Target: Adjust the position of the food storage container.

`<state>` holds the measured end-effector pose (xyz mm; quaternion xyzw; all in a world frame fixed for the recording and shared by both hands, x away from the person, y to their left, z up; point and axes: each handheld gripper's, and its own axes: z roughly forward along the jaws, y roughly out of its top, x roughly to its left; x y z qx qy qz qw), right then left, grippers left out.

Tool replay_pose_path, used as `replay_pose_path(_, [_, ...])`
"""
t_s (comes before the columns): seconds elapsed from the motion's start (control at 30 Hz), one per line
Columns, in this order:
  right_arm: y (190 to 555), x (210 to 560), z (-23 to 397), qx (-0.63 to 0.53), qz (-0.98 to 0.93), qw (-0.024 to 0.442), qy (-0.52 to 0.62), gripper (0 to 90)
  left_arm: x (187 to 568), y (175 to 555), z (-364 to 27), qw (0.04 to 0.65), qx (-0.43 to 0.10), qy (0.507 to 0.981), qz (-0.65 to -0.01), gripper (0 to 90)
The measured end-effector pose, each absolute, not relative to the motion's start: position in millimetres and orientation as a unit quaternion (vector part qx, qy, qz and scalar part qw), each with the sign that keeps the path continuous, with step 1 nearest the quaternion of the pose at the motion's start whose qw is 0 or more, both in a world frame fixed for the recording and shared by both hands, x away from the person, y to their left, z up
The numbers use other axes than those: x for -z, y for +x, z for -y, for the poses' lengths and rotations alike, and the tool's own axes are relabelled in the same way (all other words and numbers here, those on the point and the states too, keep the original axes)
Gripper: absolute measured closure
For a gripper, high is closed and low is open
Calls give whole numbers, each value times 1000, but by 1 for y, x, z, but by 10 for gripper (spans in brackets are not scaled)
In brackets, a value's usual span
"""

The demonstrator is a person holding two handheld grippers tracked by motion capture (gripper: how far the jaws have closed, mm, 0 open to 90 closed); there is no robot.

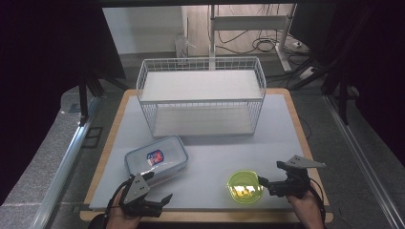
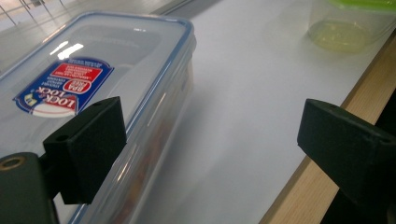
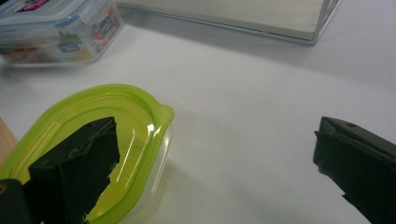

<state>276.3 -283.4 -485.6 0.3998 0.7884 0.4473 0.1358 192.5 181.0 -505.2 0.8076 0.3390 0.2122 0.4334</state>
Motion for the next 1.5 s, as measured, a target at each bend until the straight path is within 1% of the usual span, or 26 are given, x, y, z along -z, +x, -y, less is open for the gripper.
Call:
replay_pose_path(0.1, [277,487,282,-443,-790,139,400,0,507,193,-182,433,-208,808,-342,74])
replay_pose_path(0.27, [277,486,281,-445,-788,147,400,0,508,193,-185,445,-216,798,-344,69])
replay_pose_path(0.53, [278,489,278,-431,-792,149,407,0,510,194,-185,443,-219,799,-342,65])
replay_pose_path(0.9, [276,484,277,-426,-800,139,399,0,510,193,-185,447,-228,797,-336,65])
replay_pose_path(0.93, [275,483,275,-422,-801,141,400,13,510,193,-185,447,-228,797,-336,65])
replay_pose_path(1.03, [272,480,272,-415,-805,143,399,103,510,193,-185,447,-228,797,-337,65])
replay_pose_path(1.17, [268,473,267,-413,-811,141,390,328,510,193,-185,447,-228,797,-336,65])
replay_pose_path(1.2, [267,471,266,-414,-813,137,386,413,510,193,-185,446,-229,797,-336,65])
replay_pose_path(1.27, [264,468,262,-414,-818,130,377,519,510,193,-184,446,-228,798,-336,66])
replay_pose_path(1.3, [262,466,259,-413,-820,127,374,597,510,193,-184,445,-229,798,-336,67])
replay_pose_path(1.37, [259,464,253,-411,-828,121,361,715,510,193,-184,444,-230,798,-336,67])
replay_pose_path(1.43, [255,463,245,-413,-834,118,347,798,510,193,-184,443,-231,798,-336,67])
replay_pose_path(1.5, [250,461,236,-418,-837,110,335,860,510,193,-184,444,-230,798,-336,68])
